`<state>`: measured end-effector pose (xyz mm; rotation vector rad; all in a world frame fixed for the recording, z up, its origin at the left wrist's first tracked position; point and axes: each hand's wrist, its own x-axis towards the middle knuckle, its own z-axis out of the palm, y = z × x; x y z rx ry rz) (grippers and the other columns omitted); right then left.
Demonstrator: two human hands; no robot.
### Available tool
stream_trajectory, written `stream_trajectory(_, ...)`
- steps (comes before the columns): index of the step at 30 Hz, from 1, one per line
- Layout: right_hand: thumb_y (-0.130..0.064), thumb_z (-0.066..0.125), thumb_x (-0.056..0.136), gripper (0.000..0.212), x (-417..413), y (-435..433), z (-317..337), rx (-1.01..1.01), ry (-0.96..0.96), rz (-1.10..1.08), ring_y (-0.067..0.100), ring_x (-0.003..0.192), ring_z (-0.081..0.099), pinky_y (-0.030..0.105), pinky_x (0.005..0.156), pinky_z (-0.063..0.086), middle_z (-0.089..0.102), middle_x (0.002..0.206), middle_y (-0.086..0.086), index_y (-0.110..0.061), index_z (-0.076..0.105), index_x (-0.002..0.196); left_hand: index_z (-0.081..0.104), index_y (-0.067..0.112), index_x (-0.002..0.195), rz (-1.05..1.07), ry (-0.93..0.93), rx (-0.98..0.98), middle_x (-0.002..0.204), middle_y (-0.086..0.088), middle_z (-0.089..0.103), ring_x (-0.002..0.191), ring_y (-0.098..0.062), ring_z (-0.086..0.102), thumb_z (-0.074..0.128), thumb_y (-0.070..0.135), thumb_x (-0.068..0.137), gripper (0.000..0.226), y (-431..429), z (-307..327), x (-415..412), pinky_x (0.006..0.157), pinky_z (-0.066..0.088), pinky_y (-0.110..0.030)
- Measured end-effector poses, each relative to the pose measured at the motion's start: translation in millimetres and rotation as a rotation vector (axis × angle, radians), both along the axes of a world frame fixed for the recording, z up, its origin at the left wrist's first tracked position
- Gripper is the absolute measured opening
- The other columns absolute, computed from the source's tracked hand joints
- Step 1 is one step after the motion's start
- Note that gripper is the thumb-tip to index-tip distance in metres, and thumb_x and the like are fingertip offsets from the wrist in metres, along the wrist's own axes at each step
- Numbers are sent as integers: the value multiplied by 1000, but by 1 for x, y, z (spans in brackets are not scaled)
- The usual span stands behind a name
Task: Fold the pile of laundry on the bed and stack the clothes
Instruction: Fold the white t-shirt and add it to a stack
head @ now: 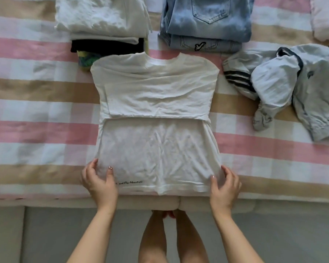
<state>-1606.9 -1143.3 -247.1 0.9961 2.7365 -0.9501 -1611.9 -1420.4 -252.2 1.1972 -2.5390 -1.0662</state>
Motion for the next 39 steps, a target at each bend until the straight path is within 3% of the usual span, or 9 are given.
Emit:
stream_trajectory(6, -17, 66, 84, 18, 5, 6, -12, -77, -22, -132, 32, 92, 50, 37, 77, 39, 61, 92, 15, -2, 62, 94, 55, -4, 109, 217, -96, 66, 119, -27, 47, 114, -37, 41, 68, 7, 80, 34, -9, -10, 17, 94, 30, -32)
stream_trajectory(9, -19, 62, 88, 12, 9, 16, -11, -166, 5, -159, 25, 71, 50, 32, 61, 36, 56, 73, 5, -10, 57, 83, 56, 1, 91, 176, -81, 101, 98, -22, 53, 94, -32, 49, 61, 10, 87, 11, -23, -13, 20, 76, 32, -26)
stream_trajectory(13, -17, 61, 88, 9, 20, 36, -9, -195, -5, -192, 23, 67, 48, 31, 59, 34, 55, 72, 6, -11, 57, 83, 48, 10, 85, 85, -89, 199, 74, -2, 49, 69, -20, 43, 56, 14, 91, 11, -33, -8, 34, 54, 32, -19)
stream_trajectory(18, -11, 63, 86, 15, 27, 48, -4, -291, -15, -182, 17, 72, 52, 3, 56, 38, 57, 83, 1, -15, 53, 95, 44, 10, 94, 62, -135, 407, 75, -6, 53, 73, -21, 49, 58, 7, 89, 15, -27, -8, 51, 62, 39, -18)
stream_trajectory(23, -3, 57, 88, 26, 29, 64, 10, -500, -113, -55, 4, 81, 53, 18, 74, 42, 53, 90, -2, -18, 43, 103, 39, 15, 100, -62, -178, 488, 85, -3, 53, 75, -11, 53, 62, -5, 82, 35, -30, 3, 52, 69, 40, -16)
stream_trajectory(27, 23, 39, 76, 44, 19, 80, 29, -667, -240, 58, 0, 60, 50, 10, 53, 41, 59, 76, 2, -13, 64, 79, 62, 10, 77, -88, -181, 714, 70, 4, 64, 57, 6, 55, 43, -22, 83, 37, -39, 19, 44, 57, 41, -4)
stream_trajectory(31, 33, 31, 66, 63, -3, 94, 54, -834, -223, 44, 8, 81, 67, 13, 69, 52, 74, 87, -1, -10, 71, 88, 74, 14, 90, -31, -108, 1072, 91, -6, 73, 81, -13, 69, 28, -28, 69, 66, -60, 39, 30, 67, 56, -20)
stream_trajectory(35, 10, 55, 75, 36, -38, 96, 67, -867, -74, 107, 7, 82, 68, 15, 72, 53, 74, 87, -3, -19, 76, 80, 76, 23, 78, -103, 29, 919, 82, 3, 74, 73, -9, 69, 51, -22, 73, 52, -64, 49, -2, 65, 58, -24)
stream_trajectory(39, -14, 56, 78, 19, -85, 87, 69, -802, 69, 204, 6, 79, 64, 15, 73, 52, 68, 81, -7, -23, 72, 79, 73, 23, 65, -142, 150, 761, 64, 11, 70, 59, -2, 63, 46, -23, 74, 55, -67, 46, -44, 56, 52, -15)
